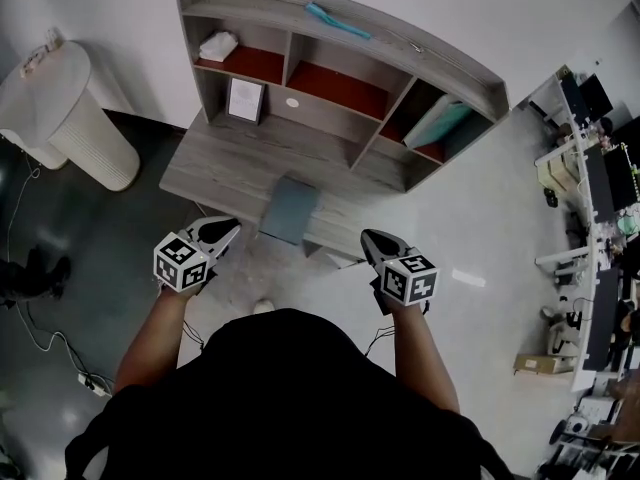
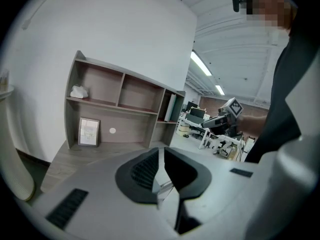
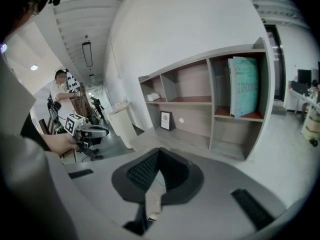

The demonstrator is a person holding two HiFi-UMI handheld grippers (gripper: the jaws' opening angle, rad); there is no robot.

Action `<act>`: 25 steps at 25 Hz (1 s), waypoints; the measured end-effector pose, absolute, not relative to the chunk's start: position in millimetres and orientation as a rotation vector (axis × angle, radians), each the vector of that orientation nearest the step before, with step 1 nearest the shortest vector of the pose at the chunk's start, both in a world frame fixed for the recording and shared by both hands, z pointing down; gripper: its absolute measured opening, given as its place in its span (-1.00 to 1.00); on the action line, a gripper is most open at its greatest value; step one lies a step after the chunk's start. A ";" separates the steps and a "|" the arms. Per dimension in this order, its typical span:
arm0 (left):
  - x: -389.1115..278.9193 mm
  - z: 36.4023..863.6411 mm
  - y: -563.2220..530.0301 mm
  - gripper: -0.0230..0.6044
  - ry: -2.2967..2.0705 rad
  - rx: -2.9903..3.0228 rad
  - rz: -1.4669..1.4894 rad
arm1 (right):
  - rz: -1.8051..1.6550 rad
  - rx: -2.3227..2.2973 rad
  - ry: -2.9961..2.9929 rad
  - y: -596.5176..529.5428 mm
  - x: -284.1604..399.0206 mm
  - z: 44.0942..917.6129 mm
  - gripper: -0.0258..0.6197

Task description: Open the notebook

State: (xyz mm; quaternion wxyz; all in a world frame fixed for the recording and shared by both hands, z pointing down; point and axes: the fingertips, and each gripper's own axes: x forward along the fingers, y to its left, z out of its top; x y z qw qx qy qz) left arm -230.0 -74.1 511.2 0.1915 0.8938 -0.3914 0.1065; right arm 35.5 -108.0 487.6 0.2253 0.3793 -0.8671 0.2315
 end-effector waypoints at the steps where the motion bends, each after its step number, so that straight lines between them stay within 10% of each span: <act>1: -230.9 511.6 -75.1 -0.79 -1.088 2.515 0.298 | 0.641 1.056 -2.385 -107.0 34.9 488.0 -0.92; 25: -222.1 514.7 -109.2 -0.79 -1.039 2.546 0.308 | 0.672 1.136 -2.339 -106.8 54.4 495.1 -0.92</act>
